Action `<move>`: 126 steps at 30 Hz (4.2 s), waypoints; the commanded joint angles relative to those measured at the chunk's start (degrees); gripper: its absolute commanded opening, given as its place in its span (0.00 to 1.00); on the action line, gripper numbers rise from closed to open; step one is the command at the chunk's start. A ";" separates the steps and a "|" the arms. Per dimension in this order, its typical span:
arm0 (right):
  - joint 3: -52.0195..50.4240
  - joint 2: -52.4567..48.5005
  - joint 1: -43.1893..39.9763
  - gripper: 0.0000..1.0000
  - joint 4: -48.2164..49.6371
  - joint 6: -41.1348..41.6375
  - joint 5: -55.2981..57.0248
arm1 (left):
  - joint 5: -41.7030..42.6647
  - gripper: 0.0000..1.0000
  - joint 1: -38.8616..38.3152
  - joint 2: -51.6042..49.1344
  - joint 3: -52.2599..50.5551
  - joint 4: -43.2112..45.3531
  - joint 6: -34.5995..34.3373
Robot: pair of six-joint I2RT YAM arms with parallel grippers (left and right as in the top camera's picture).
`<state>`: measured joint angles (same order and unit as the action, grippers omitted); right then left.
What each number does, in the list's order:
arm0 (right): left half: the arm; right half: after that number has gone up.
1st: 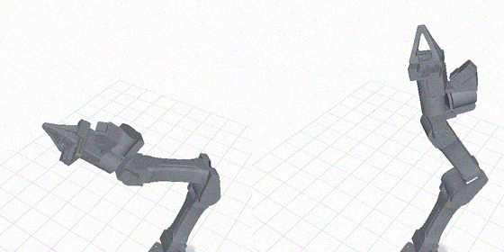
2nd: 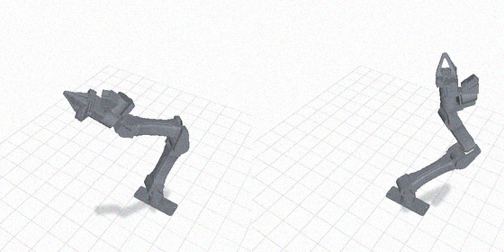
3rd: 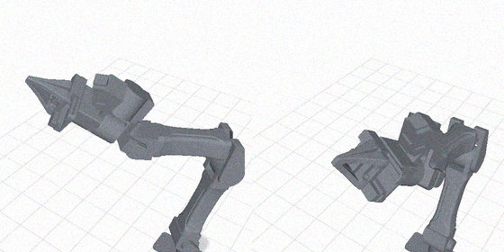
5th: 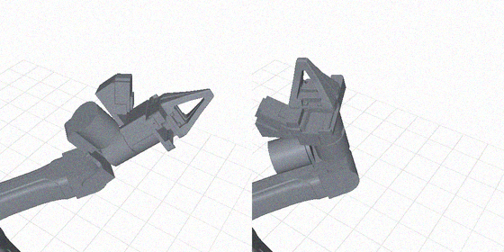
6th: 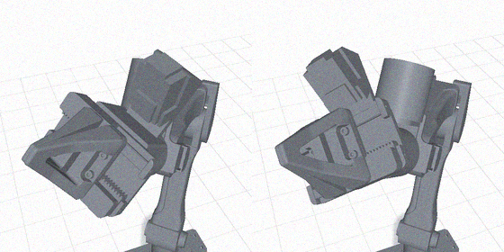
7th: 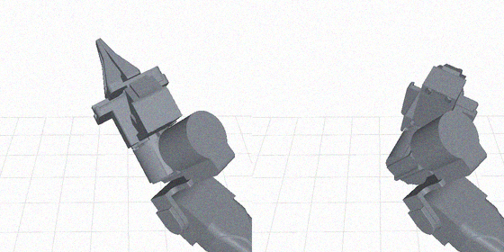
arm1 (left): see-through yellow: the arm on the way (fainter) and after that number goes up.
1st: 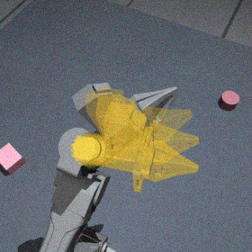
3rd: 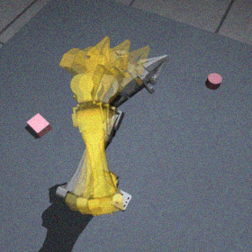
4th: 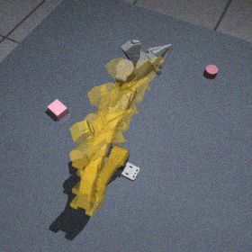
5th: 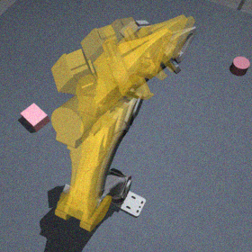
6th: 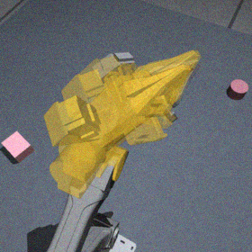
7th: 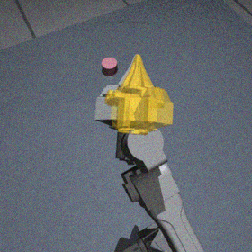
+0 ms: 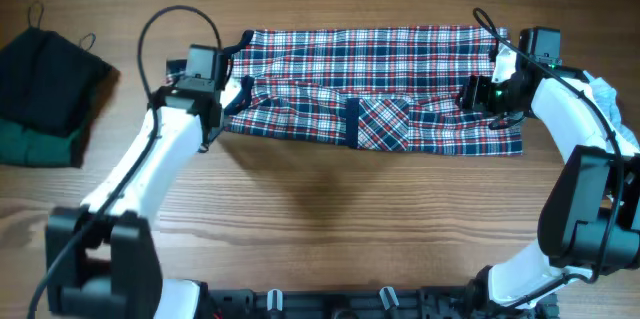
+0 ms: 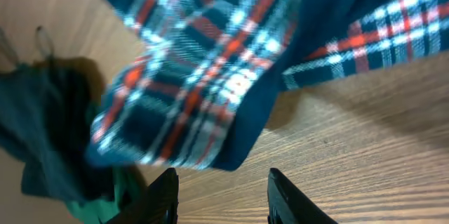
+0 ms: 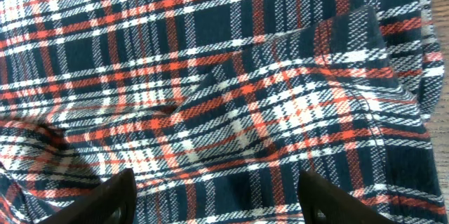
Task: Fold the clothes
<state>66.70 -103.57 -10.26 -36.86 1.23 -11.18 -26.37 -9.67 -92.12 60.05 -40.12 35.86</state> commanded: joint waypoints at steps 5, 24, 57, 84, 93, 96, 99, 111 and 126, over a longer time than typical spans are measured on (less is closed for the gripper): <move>0.31 0.81 0.35 0.75 -0.09 -1.05 -0.96 | -2.86 0.45 0.59 -4.68 -0.04 2.56 10.80; 0.31 0.81 0.35 0.79 -0.11 -1.09 -0.94 | -5.29 0.49 0.85 -8.63 -0.15 4.57 12.00; 0.31 0.81 0.35 0.80 -0.11 -1.09 -0.96 | -17.40 0.24 -0.07 -12.24 -5.88 23.82 7.43; 0.31 0.81 0.35 0.80 0.00 -1.29 1.07 | 0.22 0.41 6.78 -8.17 -5.38 50.51 -2.29; 0.31 0.81 0.35 0.81 0.22 -1.25 1.05 | 9.77 0.54 7.08 -6.54 17.14 12.90 -35.36; 0.31 0.81 0.35 0.81 0.61 -1.27 1.05 | 13.53 0.53 8.02 -6.40 24.09 -5.46 -48.28; 0.31 0.81 0.35 0.82 0.52 -1.27 1.05 | 16.02 0.31 9.51 -7.08 24.17 -15.98 -53.24; 0.31 0.81 0.35 0.82 0.52 -1.25 1.05 | 17.25 0.04 9.84 -8.41 11.39 -10.43 -52.52; 0.31 0.79 0.35 0.82 0.07 -1.25 1.03 | 13.18 0.04 9.84 -12.15 -0.07 18.16 -41.99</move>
<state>66.70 -103.57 -10.26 -36.84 0.78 -10.46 -12.58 0.12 -101.27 60.40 -24.47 -7.31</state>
